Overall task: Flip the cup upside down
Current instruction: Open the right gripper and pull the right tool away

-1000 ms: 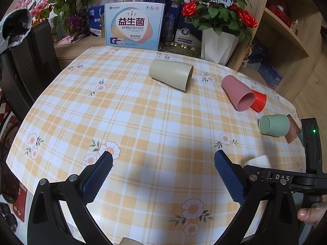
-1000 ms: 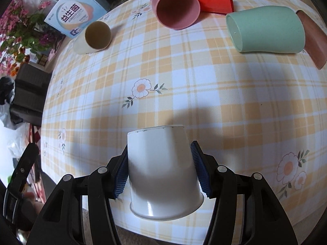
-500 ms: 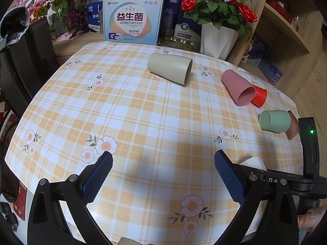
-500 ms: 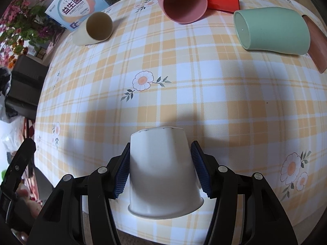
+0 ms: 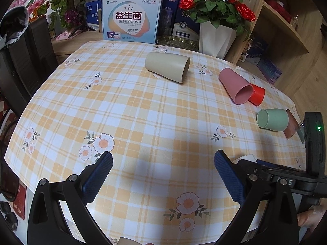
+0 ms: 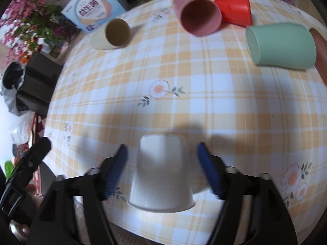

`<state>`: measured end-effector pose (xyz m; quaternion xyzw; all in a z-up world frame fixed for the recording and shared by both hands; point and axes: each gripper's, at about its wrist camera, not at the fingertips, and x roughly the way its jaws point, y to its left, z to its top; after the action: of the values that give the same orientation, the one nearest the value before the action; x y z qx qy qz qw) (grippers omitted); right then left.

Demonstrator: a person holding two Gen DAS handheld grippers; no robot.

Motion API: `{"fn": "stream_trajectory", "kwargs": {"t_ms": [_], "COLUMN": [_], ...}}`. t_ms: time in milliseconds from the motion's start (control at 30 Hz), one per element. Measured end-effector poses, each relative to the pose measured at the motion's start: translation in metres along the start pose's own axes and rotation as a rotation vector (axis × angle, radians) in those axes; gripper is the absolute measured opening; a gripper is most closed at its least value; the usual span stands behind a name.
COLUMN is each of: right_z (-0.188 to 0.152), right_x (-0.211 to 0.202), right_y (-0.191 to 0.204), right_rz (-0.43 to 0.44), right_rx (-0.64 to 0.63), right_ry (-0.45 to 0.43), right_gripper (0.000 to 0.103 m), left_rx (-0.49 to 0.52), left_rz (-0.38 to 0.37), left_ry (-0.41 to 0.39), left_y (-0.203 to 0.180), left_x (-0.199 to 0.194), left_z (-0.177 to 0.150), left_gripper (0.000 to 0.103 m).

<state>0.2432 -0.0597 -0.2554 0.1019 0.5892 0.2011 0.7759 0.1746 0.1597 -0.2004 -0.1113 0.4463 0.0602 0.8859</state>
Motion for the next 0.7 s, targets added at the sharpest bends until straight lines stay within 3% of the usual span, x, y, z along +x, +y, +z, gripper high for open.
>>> {"fn": "stream_trajectory", "kwargs": {"t_ms": [100, 333, 700], "right_z": [0.001, 0.001, -0.012], "right_x": [-0.009, -0.043, -0.097], "right_y": [-0.001, -0.01, -0.077], "right_rz": [0.008, 0.043, 0.018], "right_rx": [0.0, -0.022, 0.051], "right_ry": [-0.029, -0.165, -0.317], "right_gripper": [0.086, 0.086, 0.086], "left_rx": [-0.004, 0.003, 0.038], "left_rz": [0.001, -0.019, -0.099], "left_ry": [0.007, 0.015, 0.095], "left_y": [-0.001, -0.009, -0.049], "left_x": [-0.001, -0.007, -0.001], "left_z": [0.0, -0.001, -0.003], "left_gripper": [0.097, 0.097, 0.097]}}
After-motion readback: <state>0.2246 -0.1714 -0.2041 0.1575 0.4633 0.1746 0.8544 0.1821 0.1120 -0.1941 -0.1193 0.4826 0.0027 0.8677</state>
